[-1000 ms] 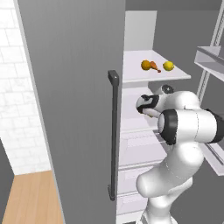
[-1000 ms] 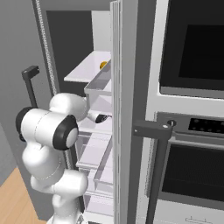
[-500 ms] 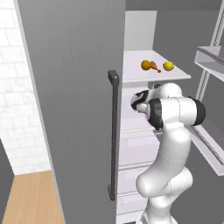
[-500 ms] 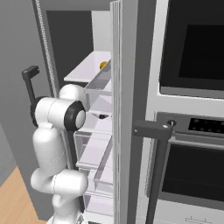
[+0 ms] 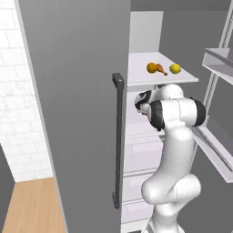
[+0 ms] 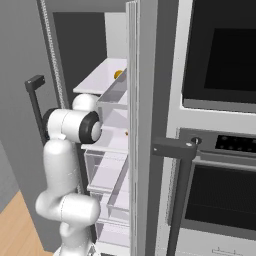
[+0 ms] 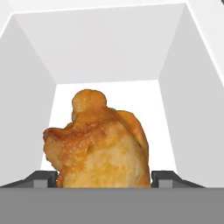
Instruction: Place one lemon and one chicken drumstick in each tupperware on the nearby counter, to pack two identical lunches.
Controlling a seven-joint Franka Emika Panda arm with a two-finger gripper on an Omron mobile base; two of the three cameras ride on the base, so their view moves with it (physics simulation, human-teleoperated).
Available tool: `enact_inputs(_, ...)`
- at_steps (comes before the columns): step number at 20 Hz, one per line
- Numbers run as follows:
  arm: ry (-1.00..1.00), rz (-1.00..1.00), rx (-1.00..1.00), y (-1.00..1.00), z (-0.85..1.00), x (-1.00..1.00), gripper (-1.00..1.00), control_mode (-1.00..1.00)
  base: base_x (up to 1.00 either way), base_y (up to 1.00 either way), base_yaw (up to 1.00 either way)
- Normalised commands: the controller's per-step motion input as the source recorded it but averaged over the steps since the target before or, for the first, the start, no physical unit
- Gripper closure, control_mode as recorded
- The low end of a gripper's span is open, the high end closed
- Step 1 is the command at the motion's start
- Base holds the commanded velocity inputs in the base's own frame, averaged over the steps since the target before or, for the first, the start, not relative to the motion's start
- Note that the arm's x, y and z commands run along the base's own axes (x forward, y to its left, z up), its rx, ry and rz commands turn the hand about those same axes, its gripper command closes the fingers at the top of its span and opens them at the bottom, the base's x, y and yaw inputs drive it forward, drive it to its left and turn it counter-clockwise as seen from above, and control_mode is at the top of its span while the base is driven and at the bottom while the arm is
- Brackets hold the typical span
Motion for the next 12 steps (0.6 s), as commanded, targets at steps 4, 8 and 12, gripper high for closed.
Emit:
enact_inputs(4,0.0,0.0,0.0,0.0,-0.09,-0.22,1.0,-1.0,0.0,0.0,0.0)
enact_inputs(8,0.0,0.0,0.0,0.16,-0.58,-0.99,1.0,-1.0,0.0,0.0,0.0)
enact_inputs(12,-0.24,-0.03,0.05,0.15,0.29,-1.0,1.0,-1.0,0.0,0.0,0.0)
